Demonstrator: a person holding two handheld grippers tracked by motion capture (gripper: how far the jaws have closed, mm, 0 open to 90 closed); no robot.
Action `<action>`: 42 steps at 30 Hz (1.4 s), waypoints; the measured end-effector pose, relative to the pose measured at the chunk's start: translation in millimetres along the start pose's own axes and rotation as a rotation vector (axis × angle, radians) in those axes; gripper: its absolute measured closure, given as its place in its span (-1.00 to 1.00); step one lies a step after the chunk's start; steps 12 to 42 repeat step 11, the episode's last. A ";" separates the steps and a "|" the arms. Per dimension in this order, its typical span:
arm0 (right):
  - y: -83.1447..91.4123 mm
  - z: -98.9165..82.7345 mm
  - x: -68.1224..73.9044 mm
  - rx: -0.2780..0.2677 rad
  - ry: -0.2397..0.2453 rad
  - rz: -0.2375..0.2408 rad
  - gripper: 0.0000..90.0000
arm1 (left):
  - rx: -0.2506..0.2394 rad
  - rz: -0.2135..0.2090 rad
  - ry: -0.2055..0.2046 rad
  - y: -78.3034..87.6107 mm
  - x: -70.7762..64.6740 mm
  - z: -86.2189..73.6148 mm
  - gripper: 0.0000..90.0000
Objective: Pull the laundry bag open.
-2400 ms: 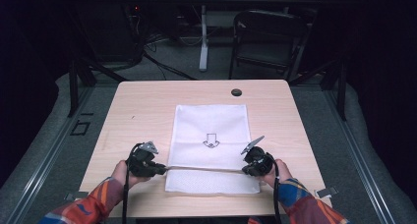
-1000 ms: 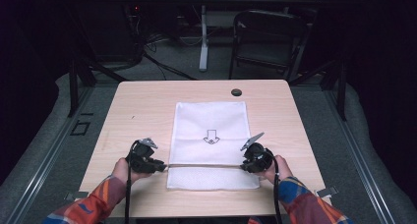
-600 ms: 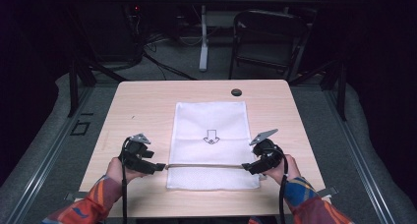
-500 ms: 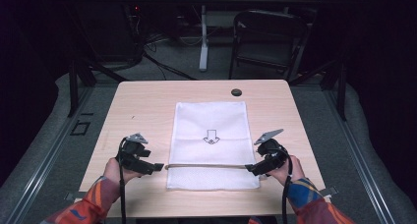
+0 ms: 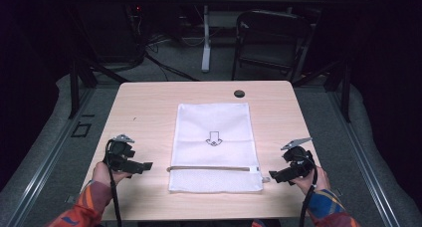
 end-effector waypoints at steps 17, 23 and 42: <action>-12.1 -6.2 -11.4 0.036 -0.015 -0.015 -1.00 | 0.050 0.030 0.013 -14.5 12.7 -0.6 -1.00; -12.1 -6.2 -11.4 0.036 -0.015 -0.015 -1.00 | 0.050 0.030 0.013 -14.5 12.7 -0.6 -1.00; -12.1 -6.2 -11.4 0.036 -0.015 -0.015 -1.00 | 0.050 0.030 0.013 -14.5 12.7 -0.6 -1.00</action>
Point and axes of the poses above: each handheld gripper's, and its own axes: y roughly backward along the jaws, z roughly out of its top, x roughly to its left, the point moved 1 cm from there along -y, roughly forward along the jaws, and after that the axes turned 1 degree about -z, right-handed, at the moved point
